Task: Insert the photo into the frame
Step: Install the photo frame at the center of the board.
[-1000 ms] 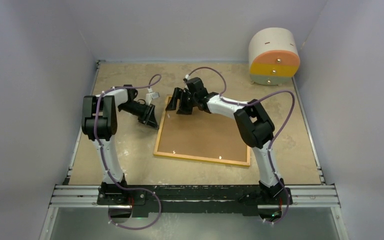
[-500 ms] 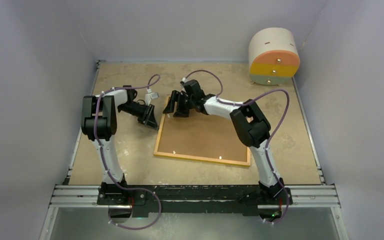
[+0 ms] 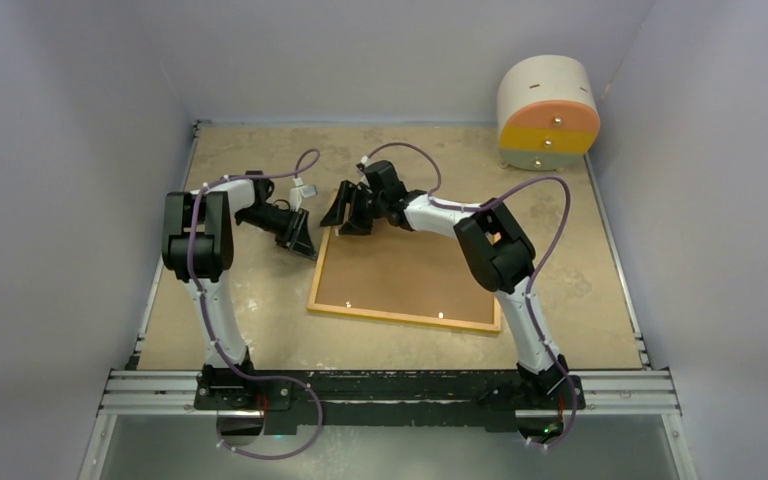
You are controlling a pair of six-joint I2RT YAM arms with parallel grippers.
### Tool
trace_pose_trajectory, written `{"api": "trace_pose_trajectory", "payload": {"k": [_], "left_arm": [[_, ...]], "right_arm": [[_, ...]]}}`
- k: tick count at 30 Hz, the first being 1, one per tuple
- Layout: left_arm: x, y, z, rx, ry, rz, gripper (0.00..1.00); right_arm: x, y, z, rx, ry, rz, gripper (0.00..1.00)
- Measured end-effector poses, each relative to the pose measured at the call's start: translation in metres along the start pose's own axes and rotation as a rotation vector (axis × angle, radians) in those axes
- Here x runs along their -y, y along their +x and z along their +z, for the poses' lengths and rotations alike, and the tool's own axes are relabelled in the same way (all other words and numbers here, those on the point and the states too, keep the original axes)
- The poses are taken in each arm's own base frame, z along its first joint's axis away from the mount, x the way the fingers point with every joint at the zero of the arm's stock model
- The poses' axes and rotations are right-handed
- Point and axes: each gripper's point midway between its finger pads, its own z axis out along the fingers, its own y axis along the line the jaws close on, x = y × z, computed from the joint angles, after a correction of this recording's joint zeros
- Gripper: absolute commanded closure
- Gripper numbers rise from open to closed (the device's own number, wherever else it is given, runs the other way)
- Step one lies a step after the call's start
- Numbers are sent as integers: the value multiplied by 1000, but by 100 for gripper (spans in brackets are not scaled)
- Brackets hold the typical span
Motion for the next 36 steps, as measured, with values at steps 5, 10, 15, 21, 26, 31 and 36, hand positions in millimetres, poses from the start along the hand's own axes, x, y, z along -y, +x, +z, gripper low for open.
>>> {"api": "trace_pose_trajectory", "payload": {"k": [5,10,15,21,26,31,36], "left_arm": [[-1,0,0,-1,-3,1,77],[-1,0,0,-2,-6,3,77],[-1,0,0,-2,-8,3,77],[-1,0,0,-2,-12,8,77],[-1,0,0,-2,-14,10,77],[-1,0,-1,-2,-15,12,77],[-2,0,-1,1,-23,20,77]], "right_arm": [[-2,-1,3,-4,-13,13,34],[-5,-1,6,-12,-26,23,34],[-6,-2,8,-14,-32,35,36],[-5,-2,9,-9,-26,48,37],[-5,-3,10,-3,-25,54,37],[-6,-4,11,7,-23,59,37],[-6,-5,12,14,-21,68,38]]}}
